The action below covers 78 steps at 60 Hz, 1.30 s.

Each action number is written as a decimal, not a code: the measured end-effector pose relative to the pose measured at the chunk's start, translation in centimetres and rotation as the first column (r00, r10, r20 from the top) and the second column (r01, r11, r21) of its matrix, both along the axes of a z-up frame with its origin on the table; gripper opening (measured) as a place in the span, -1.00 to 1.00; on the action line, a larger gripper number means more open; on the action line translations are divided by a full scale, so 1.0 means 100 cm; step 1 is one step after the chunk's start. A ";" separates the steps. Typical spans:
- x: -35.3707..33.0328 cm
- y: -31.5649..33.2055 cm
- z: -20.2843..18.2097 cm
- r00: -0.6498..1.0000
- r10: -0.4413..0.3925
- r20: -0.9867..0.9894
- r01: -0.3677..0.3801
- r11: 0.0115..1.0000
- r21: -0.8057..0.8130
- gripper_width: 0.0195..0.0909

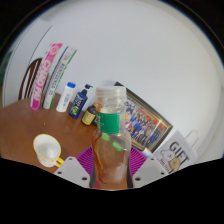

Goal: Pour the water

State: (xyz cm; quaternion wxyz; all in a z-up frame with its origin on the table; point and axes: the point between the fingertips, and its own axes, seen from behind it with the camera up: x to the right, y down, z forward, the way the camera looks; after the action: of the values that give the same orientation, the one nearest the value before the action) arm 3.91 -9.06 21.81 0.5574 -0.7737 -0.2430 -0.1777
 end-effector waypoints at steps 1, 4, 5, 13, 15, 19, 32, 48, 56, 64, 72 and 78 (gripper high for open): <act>0.003 0.000 -0.003 0.999 -0.008 -0.051 0.008 1.000 -0.010 -0.37; 0.013 0.001 -0.015 0.985 -0.027 -0.173 0.022 0.999 -0.036 -0.37; 0.011 -0.002 -0.021 0.978 -0.041 -0.203 0.033 0.999 -0.042 -0.37; 0.035 0.002 -0.065 0.923 -0.054 -0.380 0.019 0.995 -0.095 -0.37; 0.034 0.001 -0.080 0.911 -0.059 -0.409 0.015 0.994 -0.110 -0.37; 0.033 0.002 -0.102 0.890 -0.047 -0.453 -0.012 0.992 -0.127 -0.36; 0.029 0.006 -0.156 0.856 -0.038 -0.515 -0.054 0.985 -0.163 -0.31; 0.031 0.006 -0.157 0.838 -0.027 -0.546 -0.050 0.991 -0.126 0.00; 0.042 -0.007 -0.168 0.857 -0.104 -0.505 -0.013 0.975 -0.222 0.80; 0.051 -0.041 -0.152 0.864 -0.179 -0.471 0.047 0.959 -0.280 0.84; 0.044 -0.098 -0.119 0.857 -0.246 -0.452 0.094 0.938 -0.333 0.84; 0.038 -0.153 -0.089 0.852 -0.296 -0.432 0.138 0.923 -0.360 0.84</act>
State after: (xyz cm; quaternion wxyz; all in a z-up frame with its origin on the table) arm 7.67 -24.37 12.88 0.4446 -0.8951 -0.0329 -0.0024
